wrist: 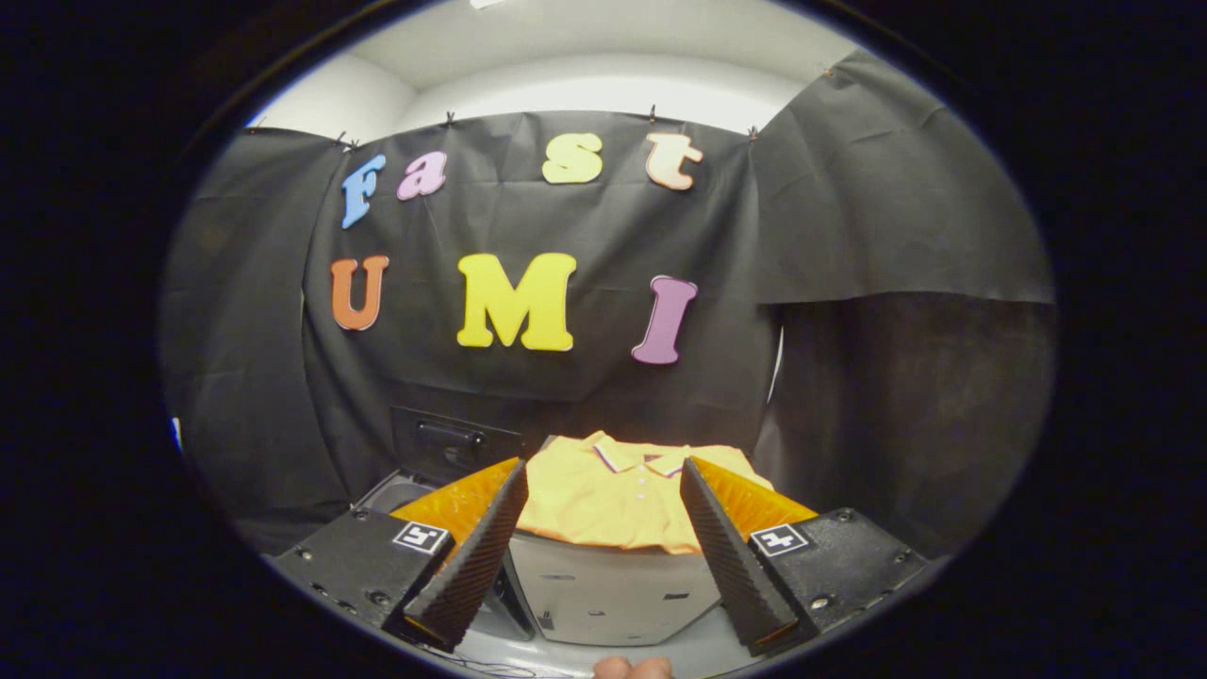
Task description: Put the clothes into the washing machine and then close the washing machine lid.
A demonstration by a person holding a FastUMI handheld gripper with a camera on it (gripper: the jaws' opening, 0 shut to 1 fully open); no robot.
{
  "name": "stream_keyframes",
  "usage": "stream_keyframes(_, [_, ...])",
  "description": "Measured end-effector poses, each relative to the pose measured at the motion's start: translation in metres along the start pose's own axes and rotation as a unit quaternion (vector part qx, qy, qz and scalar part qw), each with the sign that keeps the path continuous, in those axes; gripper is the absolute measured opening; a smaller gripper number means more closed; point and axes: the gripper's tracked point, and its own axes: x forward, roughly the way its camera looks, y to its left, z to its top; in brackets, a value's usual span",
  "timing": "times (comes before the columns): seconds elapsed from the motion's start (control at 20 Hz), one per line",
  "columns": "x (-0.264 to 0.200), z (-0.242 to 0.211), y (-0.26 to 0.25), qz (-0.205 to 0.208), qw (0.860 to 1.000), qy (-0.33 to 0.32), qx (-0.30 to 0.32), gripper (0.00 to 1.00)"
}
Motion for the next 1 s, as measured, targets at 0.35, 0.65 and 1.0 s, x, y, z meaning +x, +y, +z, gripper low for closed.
stream_keyframes(0.35, [0.105, -0.021, -0.006, -0.011, 0.998, 0.054, -0.016, 1.00])
stream_keyframes(0.65, [0.193, -0.070, -0.030, -0.023, 0.991, 0.133, 0.014, 1.00])
stream_keyframes(1.0, [0.244, -0.105, -0.047, -0.046, 0.981, 0.189, 0.020, 1.00])
